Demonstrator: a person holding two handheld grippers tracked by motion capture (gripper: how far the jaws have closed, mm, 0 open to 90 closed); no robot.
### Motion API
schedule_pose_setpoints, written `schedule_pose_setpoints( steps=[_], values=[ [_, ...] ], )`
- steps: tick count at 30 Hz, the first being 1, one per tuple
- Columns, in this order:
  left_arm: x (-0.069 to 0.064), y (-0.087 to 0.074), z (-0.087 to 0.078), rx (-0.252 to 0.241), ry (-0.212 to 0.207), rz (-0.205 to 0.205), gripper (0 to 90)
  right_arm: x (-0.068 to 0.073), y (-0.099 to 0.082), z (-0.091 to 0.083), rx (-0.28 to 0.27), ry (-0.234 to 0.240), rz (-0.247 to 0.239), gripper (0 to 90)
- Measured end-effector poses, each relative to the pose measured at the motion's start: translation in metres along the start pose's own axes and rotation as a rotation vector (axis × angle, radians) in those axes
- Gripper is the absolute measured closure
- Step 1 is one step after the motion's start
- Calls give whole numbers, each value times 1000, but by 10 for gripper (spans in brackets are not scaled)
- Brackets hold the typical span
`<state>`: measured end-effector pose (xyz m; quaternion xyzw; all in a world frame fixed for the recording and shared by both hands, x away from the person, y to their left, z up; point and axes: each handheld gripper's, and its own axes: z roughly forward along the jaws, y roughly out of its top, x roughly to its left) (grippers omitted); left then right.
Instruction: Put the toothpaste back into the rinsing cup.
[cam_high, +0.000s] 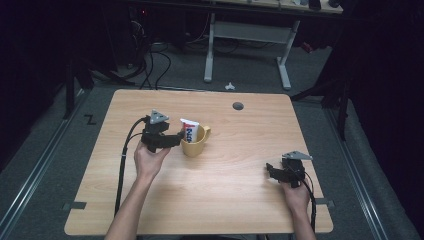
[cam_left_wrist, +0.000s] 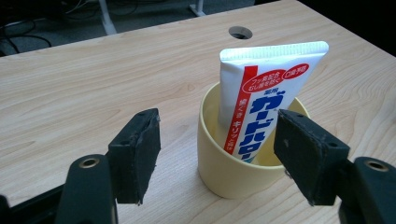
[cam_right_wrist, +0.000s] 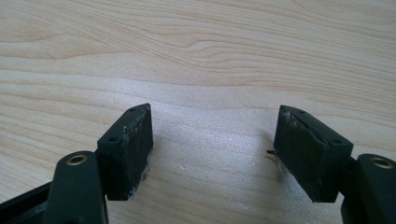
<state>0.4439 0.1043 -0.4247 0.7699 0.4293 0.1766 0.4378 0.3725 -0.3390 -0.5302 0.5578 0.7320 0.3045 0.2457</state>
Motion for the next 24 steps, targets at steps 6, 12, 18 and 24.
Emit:
schedule_pose_setpoints(
  steps=[6,12,18,24],
  values=[
    [1,0,-7,-16,4,-1,323,0,0,0,0,0,1,283],
    [2,0,-14,-25,7,2,323,0,0,0,0,0,1,283],
    [4,-4,-19,-35,10,-13,326,0,0,0,0,0,0,283],
    [8,-9,-26,-47,9,-29,327,0,0,0,0,0,0,283]
  ],
)
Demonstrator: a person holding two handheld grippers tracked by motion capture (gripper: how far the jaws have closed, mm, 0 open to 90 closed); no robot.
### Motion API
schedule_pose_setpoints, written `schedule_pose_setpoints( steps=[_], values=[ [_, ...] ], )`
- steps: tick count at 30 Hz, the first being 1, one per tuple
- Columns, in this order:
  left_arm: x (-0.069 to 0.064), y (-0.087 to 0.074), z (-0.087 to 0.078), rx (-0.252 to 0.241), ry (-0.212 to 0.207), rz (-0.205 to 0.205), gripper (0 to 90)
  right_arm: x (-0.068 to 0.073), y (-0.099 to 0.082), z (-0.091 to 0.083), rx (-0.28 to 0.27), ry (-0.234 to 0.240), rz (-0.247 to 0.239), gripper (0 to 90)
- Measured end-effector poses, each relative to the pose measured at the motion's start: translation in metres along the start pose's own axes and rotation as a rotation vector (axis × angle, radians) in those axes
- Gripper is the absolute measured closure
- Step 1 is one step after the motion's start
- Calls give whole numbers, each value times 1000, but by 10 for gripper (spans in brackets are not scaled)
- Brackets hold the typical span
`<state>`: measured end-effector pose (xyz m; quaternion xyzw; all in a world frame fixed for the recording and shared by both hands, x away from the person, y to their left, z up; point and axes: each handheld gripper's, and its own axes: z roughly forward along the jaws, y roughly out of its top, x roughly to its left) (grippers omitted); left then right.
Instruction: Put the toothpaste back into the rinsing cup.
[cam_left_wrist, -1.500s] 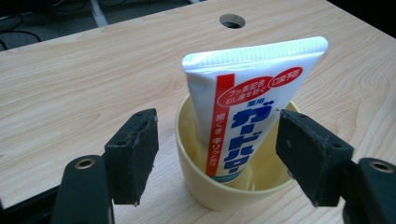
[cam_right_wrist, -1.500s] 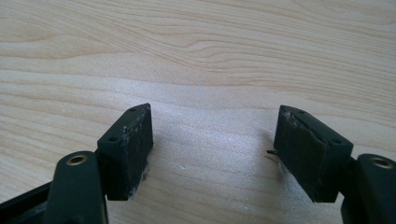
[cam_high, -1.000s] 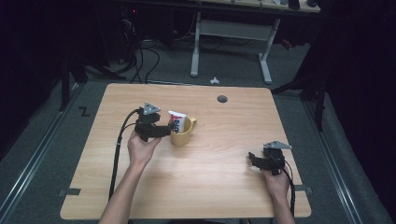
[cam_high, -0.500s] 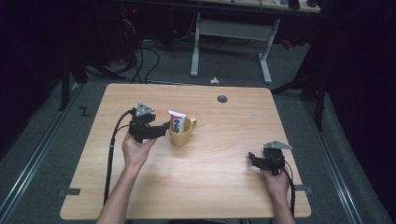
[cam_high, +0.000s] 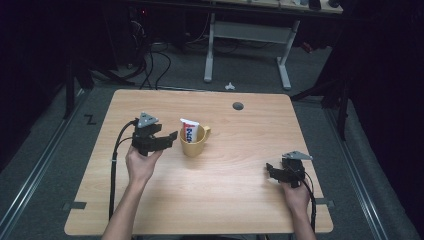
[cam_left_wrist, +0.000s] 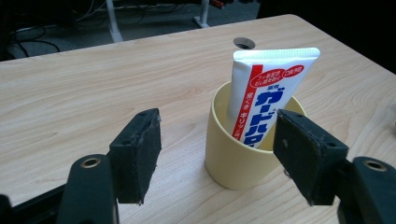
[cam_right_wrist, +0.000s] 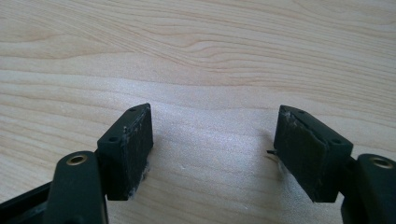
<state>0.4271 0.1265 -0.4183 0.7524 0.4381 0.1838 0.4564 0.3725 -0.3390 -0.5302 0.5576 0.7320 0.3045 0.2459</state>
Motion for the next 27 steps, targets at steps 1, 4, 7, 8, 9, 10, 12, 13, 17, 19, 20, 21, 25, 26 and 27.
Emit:
schedule_pose_setpoints(
  steps=[1,4,7,8,9,10,12,13,17,19,20,21,25,26,27],
  values=[
    [1,-1,-1,-3,-2,-3,328,0,0,0,0,0,1,283],
    [3,-4,-5,-10,-1,-13,330,0,0,0,0,0,0,283],
    [6,-7,-8,-14,1,-23,332,0,0,0,0,0,0,283],
    [6,-8,-9,-17,2,-26,333,0,0,0,0,0,0,283],
    [7,-8,-10,-18,2,-27,333,0,0,0,0,0,1,283],
    [7,-9,-11,-20,3,-30,333,0,0,0,0,0,1,284],
    [8,-10,-12,-23,4,-32,333,0,0,0,0,0,1,283],
    [8,-10,-13,-26,3,-32,334,0,0,0,0,0,0,283],
    [8,-12,-15,-29,4,-34,335,0,0,0,0,0,1,283],
    [8,-12,-17,-23,9,-31,335,0,0,0,0,0,0,283],
    [8,-12,-17,-23,10,-29,335,0,0,0,0,0,1,284],
    [8,-12,-18,-25,11,-28,335,0,0,0,0,0,0,284],
    [8,-12,-22,-32,13,-26,335,0,0,0,0,0,0,284],
    [8,-12,-23,-33,15,-24,335,0,0,0,0,0,0,284],
    [8,-12,-23,-33,15,-24,335,0,0,0,0,0,0,284]
  ],
)
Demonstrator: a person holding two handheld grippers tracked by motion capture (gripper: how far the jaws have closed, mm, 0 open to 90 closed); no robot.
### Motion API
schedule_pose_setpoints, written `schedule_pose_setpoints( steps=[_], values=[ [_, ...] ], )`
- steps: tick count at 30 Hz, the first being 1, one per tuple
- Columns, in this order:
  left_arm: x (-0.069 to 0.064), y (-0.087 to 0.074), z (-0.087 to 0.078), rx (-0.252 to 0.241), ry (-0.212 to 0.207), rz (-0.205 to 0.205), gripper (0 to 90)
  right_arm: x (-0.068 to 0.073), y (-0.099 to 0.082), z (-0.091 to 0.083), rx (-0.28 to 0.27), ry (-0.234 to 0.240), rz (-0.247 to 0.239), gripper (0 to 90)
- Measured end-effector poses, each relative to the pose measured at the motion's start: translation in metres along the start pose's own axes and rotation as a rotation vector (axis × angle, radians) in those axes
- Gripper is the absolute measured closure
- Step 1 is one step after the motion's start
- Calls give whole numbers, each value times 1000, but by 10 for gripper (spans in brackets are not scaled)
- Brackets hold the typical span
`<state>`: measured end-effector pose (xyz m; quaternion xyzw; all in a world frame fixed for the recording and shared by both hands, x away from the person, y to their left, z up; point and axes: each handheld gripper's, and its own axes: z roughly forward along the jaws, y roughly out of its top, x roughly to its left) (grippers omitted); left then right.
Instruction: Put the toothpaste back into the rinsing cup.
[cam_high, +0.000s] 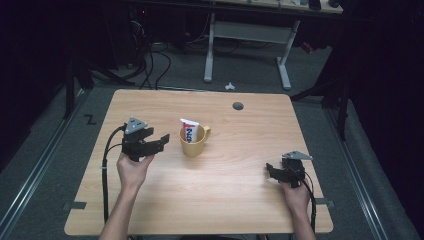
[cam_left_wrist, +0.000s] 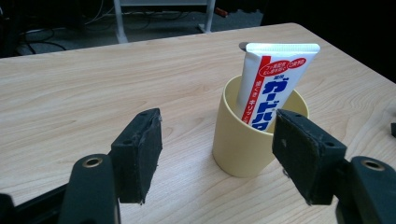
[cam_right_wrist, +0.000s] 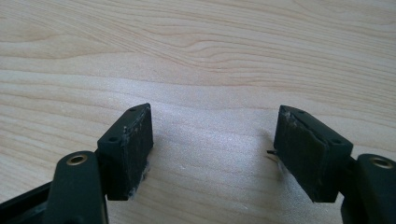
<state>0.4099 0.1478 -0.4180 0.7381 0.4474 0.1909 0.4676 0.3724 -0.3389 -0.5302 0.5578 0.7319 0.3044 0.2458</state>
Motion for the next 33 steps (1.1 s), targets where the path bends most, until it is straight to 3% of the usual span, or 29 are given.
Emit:
schedule_pose_setpoints(
  steps=[33],
  values=[
    [6,-21,-20,-17,34,-28,339,0,0,0,0,0,0,283]
  ],
)
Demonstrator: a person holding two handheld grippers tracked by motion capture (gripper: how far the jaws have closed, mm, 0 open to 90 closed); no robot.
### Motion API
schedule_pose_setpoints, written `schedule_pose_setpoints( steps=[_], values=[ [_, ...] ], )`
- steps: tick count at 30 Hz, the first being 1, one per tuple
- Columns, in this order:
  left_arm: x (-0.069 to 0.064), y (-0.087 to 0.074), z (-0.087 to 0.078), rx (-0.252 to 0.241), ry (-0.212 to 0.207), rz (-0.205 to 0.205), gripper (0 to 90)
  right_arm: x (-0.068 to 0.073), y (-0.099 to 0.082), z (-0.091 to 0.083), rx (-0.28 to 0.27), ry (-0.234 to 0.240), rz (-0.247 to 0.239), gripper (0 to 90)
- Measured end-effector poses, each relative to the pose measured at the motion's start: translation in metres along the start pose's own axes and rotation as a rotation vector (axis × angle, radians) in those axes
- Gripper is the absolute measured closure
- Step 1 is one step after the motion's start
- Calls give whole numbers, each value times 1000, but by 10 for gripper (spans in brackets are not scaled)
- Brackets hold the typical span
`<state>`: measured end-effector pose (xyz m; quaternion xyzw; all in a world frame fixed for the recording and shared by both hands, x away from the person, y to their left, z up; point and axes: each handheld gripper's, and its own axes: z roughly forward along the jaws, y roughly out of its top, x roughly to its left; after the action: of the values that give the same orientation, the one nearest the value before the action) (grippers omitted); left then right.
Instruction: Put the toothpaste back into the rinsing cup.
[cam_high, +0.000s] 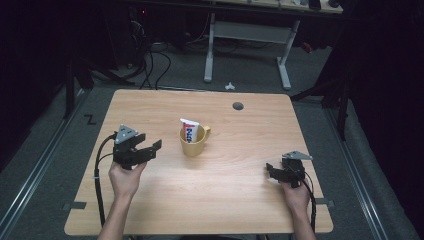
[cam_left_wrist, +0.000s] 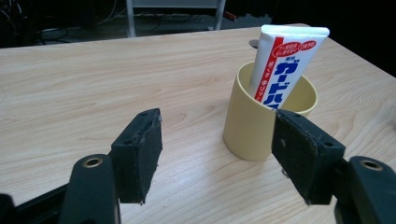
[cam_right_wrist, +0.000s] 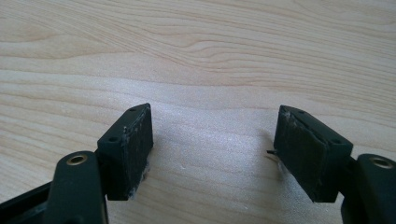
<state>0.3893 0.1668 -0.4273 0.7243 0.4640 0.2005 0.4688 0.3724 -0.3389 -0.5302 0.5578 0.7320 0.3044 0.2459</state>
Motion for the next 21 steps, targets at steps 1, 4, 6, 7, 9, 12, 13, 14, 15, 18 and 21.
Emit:
schedule_pose_setpoints(
  steps=[1,4,6,7,9,12,13,14,15,18,21],
  values=[
    [0,-1,0,2,1,0,339,0,0,0,0,0,0,283],
    [2,-4,-1,3,5,-7,339,0,0,0,0,0,0,284],
    [4,-6,-2,2,7,-14,339,0,0,0,0,0,0,283],
    [4,-7,-2,0,7,-17,339,0,0,0,0,0,0,284],
    [5,-8,-3,0,8,-19,339,0,0,0,0,0,0,284],
    [8,-11,-5,0,12,-29,339,0,0,0,0,0,0,283],
    [8,-12,-5,0,12,-30,339,0,0,0,0,0,0,283],
    [9,-13,-5,4,13,-33,339,0,0,0,0,0,0,283],
    [9,-14,-6,5,15,-35,339,0,0,0,0,0,0,283],
    [11,-16,-6,6,16,-41,339,0,0,0,0,0,0,283],
    [12,-19,-5,8,18,-47,339,0,0,0,0,0,0,283]
  ],
)
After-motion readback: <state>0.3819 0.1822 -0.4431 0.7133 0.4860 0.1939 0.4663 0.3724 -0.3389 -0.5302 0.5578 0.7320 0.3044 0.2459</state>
